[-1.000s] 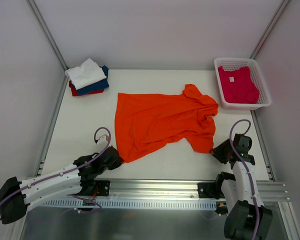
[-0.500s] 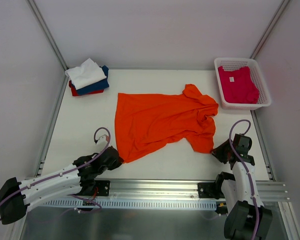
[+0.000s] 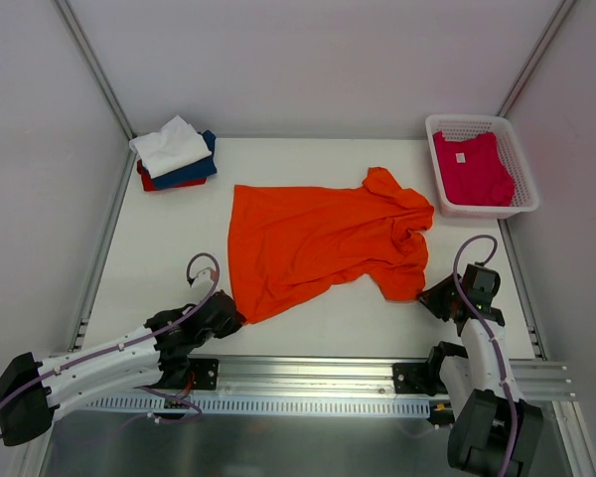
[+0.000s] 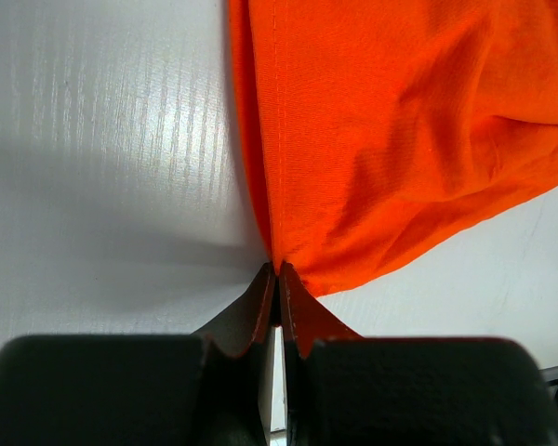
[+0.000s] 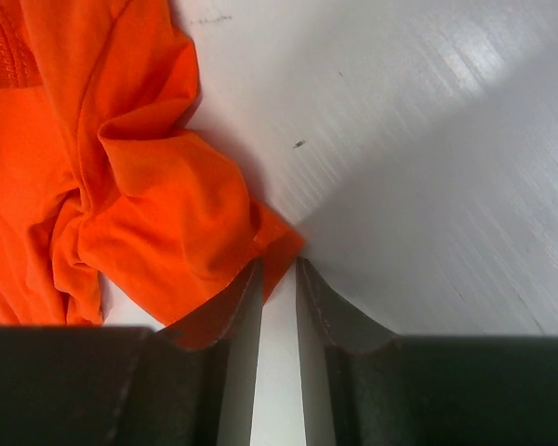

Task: Fold and stack the t-shirts
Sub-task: Flatten the tshirt out

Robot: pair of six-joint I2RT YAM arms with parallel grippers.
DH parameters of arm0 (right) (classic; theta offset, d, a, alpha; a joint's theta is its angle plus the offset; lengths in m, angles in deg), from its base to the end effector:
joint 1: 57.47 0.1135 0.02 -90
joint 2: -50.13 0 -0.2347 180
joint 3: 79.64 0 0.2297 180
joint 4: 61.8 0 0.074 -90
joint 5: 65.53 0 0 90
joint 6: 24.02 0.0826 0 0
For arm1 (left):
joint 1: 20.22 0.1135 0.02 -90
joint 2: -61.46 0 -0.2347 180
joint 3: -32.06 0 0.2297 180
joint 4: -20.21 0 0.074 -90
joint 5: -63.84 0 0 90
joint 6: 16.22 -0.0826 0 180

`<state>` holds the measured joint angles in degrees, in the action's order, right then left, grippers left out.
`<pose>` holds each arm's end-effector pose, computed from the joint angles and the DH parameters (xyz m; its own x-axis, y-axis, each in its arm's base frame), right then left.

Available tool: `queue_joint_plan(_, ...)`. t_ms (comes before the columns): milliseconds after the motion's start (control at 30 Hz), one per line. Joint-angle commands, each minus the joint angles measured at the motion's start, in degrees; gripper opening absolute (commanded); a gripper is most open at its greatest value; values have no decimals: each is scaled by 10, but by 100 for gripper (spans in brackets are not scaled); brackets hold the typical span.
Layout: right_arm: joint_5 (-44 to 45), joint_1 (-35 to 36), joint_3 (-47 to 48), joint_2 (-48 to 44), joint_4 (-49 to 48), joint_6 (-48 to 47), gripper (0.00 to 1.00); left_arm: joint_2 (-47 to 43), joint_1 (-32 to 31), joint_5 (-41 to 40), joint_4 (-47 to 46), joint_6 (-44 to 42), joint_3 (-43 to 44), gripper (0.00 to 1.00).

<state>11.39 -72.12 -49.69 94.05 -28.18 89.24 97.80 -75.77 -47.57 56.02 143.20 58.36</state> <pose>0.1770 -0.0269 0.1068 -0.6173 0.5590 -0.5536 0.3728 0.8275 0.4198 0.1166 -0.1167 0.1043 -0.7267 -0.4813 -0.4901 -0.1607 0.8127 -0.5600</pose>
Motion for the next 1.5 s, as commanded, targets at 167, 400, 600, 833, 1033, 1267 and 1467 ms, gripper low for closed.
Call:
queue_joint_plan(167,-18,-5,1,41,-53,13,17,11,-7,8,46,-18,4,1)
queue_joint_plan(400,-24,-5,4,38,-58,16,0,16,-6,6,47,-22,10,0)
queue_joint_plan(600,-34,-5,17,-2,-45,13,0,9,-6,-3,46,-46,33,0)
queue_joint_plan(833,-14,-5,106,-85,31,-23,0,18,-6,-47,48,-119,118,0)
queue_joint_plan(1033,7,-3,216,-115,81,-59,0,34,-5,-100,47,-204,219,0)
queue_joint_plan(1267,-19,-3,292,-95,108,-68,0,36,-4,-136,49,-271,300,0)
queue_joint_plan(1467,-6,-4,213,-113,116,-57,17,39,-4,-127,49,-246,273,0)
